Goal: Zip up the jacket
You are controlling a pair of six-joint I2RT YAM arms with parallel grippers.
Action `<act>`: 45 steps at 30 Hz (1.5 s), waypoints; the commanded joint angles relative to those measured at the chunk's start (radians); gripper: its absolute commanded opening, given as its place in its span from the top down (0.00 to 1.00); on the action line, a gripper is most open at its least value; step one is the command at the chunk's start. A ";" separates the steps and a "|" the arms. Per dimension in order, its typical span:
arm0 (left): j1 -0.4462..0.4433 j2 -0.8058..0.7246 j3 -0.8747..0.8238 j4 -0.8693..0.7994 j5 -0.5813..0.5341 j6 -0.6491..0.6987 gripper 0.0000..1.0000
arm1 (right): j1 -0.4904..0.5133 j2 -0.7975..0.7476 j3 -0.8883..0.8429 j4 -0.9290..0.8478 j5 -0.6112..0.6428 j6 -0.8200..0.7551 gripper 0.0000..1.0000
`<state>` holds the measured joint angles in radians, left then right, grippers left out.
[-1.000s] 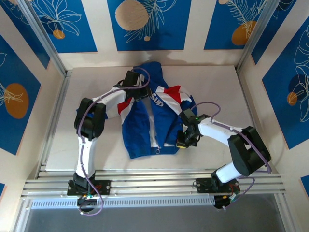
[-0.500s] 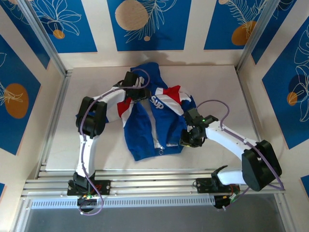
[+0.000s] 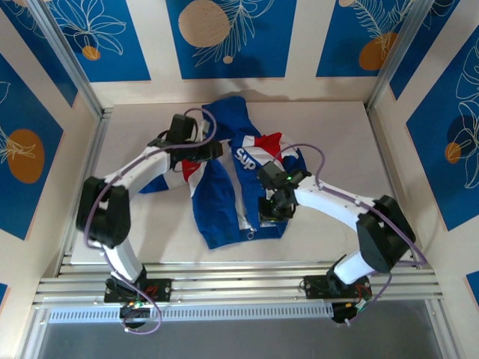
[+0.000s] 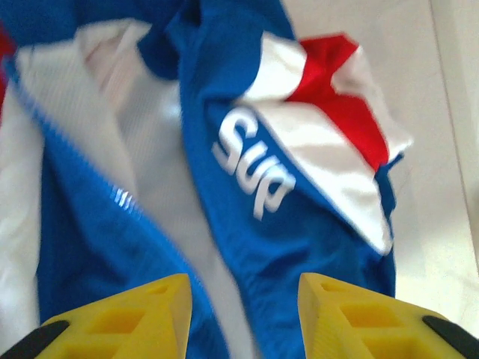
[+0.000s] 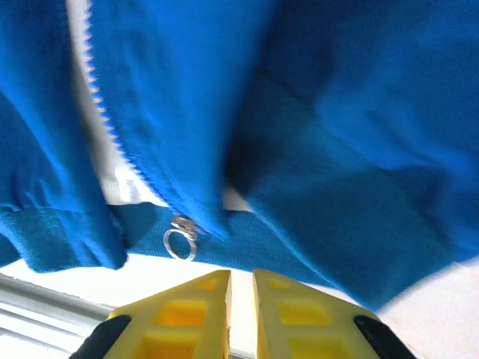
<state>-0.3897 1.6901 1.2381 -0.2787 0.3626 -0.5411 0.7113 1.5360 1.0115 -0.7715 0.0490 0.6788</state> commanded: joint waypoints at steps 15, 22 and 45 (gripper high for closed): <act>-0.413 -0.391 -0.626 0.103 -0.246 -0.342 0.46 | 0.029 0.288 0.150 0.203 -0.296 -0.006 0.89; -0.497 -0.281 -0.617 0.194 -0.225 -0.401 0.50 | 0.020 0.251 0.114 0.232 -0.323 0.015 0.81; -0.437 -0.425 -0.951 0.351 -0.287 -0.617 0.87 | 0.042 0.255 0.057 0.467 -0.541 0.117 0.53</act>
<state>-0.8543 1.2568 0.3660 0.0898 0.0780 -1.1080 0.7391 1.7878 1.0645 -0.3397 -0.4187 0.7738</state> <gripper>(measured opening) 0.131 0.466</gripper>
